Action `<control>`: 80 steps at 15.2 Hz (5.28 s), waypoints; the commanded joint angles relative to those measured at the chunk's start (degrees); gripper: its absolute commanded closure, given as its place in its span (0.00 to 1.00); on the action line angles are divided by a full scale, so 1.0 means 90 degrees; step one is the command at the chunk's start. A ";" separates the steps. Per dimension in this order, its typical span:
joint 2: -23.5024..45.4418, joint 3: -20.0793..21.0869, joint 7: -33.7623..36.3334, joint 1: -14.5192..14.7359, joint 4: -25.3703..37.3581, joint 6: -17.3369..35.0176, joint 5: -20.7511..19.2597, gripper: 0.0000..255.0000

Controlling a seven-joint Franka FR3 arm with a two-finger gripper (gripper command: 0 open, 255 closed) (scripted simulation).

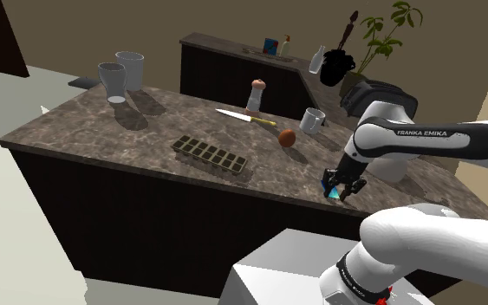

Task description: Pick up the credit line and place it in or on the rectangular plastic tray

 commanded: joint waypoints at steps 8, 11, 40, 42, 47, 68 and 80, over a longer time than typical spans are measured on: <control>-0.0359 0.0116 0.0024 0.0033 0.0336 -0.0710 0.0115 1.00; -0.0485 0.0174 0.0038 0.0056 0.0540 -0.1037 0.0171 1.00; 0.2369 0.2449 0.2432 0.1785 0.3177 -0.0612 0.2250 1.00; 0.2779 0.2627 0.2657 0.1869 0.3529 -0.0521 0.2319 1.00; 0.3820 0.3033 0.3233 0.2035 0.4514 -0.0381 0.2353 1.00; 0.6341 0.3609 0.4399 0.2437 0.6403 0.0354 0.1851 1.00; 0.6524 0.3607 0.4387 0.2452 0.6212 0.0722 0.1818 1.00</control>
